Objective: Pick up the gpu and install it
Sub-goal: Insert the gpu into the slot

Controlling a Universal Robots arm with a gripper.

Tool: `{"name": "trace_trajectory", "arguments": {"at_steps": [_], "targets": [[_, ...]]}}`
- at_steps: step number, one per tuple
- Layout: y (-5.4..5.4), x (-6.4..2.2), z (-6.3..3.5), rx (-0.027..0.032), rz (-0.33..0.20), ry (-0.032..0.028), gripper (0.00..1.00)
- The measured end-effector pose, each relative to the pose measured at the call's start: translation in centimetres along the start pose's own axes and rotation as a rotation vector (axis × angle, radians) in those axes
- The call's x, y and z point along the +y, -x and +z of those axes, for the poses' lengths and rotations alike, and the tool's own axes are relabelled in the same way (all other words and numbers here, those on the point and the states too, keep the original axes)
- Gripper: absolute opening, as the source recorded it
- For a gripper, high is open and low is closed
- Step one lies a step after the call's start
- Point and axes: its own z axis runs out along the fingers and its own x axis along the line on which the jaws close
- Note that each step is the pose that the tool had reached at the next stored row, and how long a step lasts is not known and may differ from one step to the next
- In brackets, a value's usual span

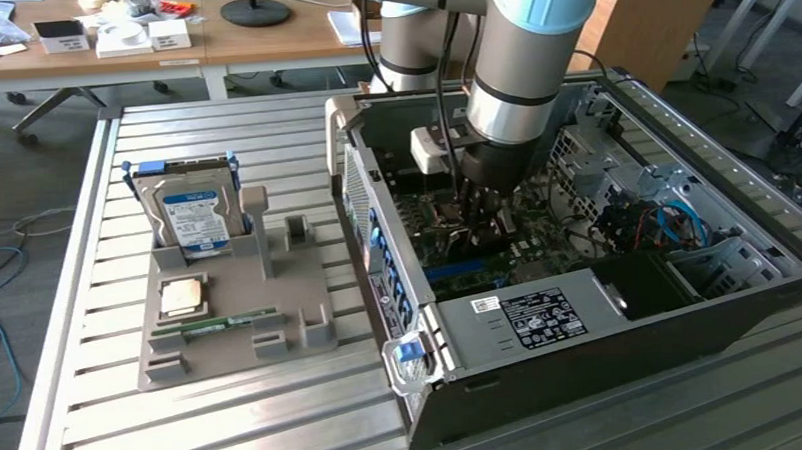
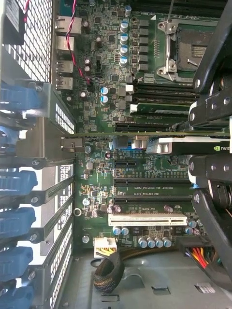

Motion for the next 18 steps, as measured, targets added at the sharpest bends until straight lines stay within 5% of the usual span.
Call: {"name": "trace_trajectory", "arguments": {"at_steps": [18], "targets": [[-0.11,0.18,0.55,0.0003,0.01,-0.0002,0.27]]}}
